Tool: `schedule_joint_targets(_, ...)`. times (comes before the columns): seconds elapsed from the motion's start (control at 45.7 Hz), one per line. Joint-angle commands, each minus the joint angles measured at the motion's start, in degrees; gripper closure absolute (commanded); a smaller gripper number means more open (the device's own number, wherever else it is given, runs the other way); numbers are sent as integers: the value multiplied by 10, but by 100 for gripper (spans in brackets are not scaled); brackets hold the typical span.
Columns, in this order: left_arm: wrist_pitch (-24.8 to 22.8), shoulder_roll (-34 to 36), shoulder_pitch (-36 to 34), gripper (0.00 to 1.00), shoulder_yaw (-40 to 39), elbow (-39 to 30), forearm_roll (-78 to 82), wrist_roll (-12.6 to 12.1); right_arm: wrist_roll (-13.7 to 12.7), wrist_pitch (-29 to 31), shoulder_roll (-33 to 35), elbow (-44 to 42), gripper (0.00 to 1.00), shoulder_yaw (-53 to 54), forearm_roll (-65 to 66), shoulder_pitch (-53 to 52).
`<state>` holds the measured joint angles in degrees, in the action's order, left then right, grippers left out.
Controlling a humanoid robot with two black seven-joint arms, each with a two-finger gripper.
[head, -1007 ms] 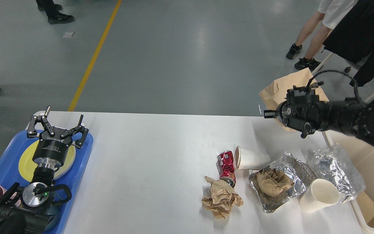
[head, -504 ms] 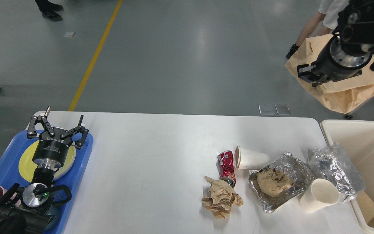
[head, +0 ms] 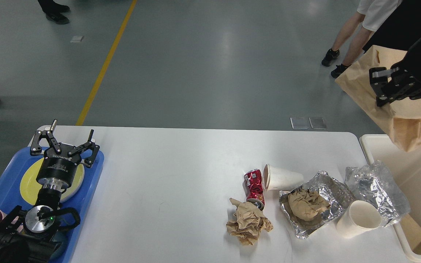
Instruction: Tidy desktop
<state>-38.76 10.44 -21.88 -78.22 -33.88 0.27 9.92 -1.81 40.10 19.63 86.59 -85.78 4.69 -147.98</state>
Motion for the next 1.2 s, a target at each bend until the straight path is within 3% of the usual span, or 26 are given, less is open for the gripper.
schedule_joint_targets(0.0,0,0,0,3,0,0,0,0,-3,-5,7,-6,100,-26,1,1)
schedule_joint_targets(0.35,0,-1,0,3,0,0,0,0,-7,-5,121,-120,100,-47,64,75)
schedule_joint_targets(0.635,0,-1,0,3,0,0,0,0,-4,-8,208,-285,100,-36,74,257)
schedule_joint_targets(0.832,0,0,0,3,0,0,0,0,-4,-48,261,-391,100,86,74,450)
schedule_joint_targets(0.876,0,-1,0,3,0,0,0,0,-5,-66,275,-427,100,144,74,537)
schedule_joint_targets(1.182,0,-1,0,3,0,0,0,0,-5,-160,249,-557,100,354,73,841)
